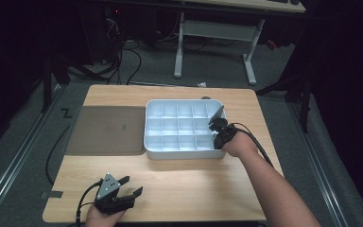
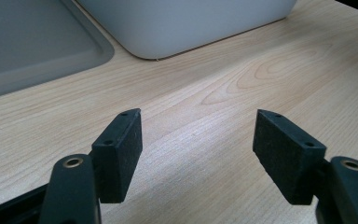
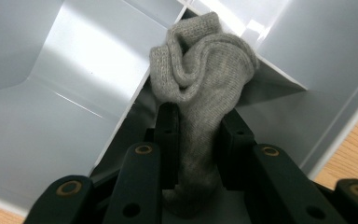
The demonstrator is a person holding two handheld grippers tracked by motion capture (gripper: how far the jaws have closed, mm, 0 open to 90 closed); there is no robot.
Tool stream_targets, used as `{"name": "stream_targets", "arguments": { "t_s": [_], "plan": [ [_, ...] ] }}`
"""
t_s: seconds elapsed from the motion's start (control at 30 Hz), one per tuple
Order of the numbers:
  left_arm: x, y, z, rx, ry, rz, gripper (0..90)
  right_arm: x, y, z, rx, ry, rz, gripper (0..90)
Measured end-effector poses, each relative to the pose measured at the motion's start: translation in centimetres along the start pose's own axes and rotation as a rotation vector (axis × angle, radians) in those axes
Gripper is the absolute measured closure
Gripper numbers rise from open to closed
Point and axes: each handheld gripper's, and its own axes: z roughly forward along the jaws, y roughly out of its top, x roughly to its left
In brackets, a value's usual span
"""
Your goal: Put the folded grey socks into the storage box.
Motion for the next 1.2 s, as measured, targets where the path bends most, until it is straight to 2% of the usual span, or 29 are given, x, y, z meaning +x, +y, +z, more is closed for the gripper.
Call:
{"name": "stream_targets", "arguments": {
  "t_s": [0.17, 0.2, 0.3, 0.33, 0.37, 0.43, 0.57, 0.73, 0.77, 0.87, 0.9, 0.97, 1.03, 1.1, 1.13, 1.17, 1.2],
  "plan": [
    [0.0, 0.0, 0.0, 0.0, 0.0, 0.001, 33.6, -0.1, 0.0, -0.1, -0.001, 0.017, 0.003, 70.5],
    [0.0, 0.0, 0.0, 0.0, 0.0, 0.001, 33.6, -0.1, -0.1, -0.3, 0.0, 0.035, 0.019, 67.8],
    [0.0, 0.0, 0.0, -0.001, -0.001, 0.001, 33.6, -0.3, -0.2, -0.6, -0.01, 0.052, 0.003, 60.6],
    [0.0, 0.0, 0.0, -0.001, -0.002, 0.001, 33.6, -0.3, -0.2, -0.6, -0.01, 0.052, 0.003, 60.6],
    [-0.1, 0.0, -0.1, -0.001, -0.002, 0.001, 33.6, -0.3, -0.3, -1.1, -0.015, 0.057, 0.029, 59.3],
    [-0.1, 0.0, -0.1, -0.002, -0.003, 0.001, 33.6, -0.6, -0.3, -1.4, -0.027, 0.059, 0.011, 58.3],
    [0.0, 0.0, 0.0, -0.001, -0.002, 0.0, 33.6, -0.7, -0.4, -2.4, -0.045, 0.071, 0.02, 57.4],
    [0.0, 0.0, -0.1, 0.001, -0.001, 0.002, 33.6, -0.8, -0.2, -3.4, -0.065, 0.078, 0.006, 57.8],
    [0.0, 0.0, -0.1, 0.001, -0.002, 0.002, 33.6, -0.9, -0.1, -3.6, -0.068, 0.082, 0.006, 59.3],
    [0.0, 0.0, -0.1, 0.0, -0.002, 0.0, 33.6, -0.9, 0.5, -4.4, -0.1, 0.063, 0.002, 76.9],
    [0.0, 0.0, -0.1, 0.0, -0.002, 0.0, 33.6, -0.9, 0.5, -4.4, -0.1, 0.063, 0.002, 76.9],
    [0.0, 0.0, 0.0, 0.0, -0.001, 0.001, 33.6, -0.8, 0.9, -4.5, -0.115, 0.047, 0.021, 85.1],
    [0.0, 0.0, 0.0, 0.001, -0.002, 0.0, 33.7, -0.8, 1.3, -4.1, -0.132, 0.031, 0.014, 90.0],
    [0.0, 0.0, 0.0, 0.002, -0.003, 0.001, 33.6, -0.5, 1.6, -3.4, -0.093, 0.018, 0.013, 90.0],
    [0.0, 0.0, 0.0, 0.002, -0.003, 0.001, 33.6, -0.5, 1.6, -3.4, -0.093, 0.018, 0.013, 90.0],
    [0.0, 0.0, 0.0, 0.005, -0.004, 0.001, 33.6, -0.3, 1.8, -2.6, -0.062, -0.008, -0.008, 90.0],
    [0.0, 0.0, 0.0, 0.005, -0.004, 0.001, 33.6, -0.3, 1.8, -2.6, -0.062, -0.008, -0.008, 90.0]
  ]
}}
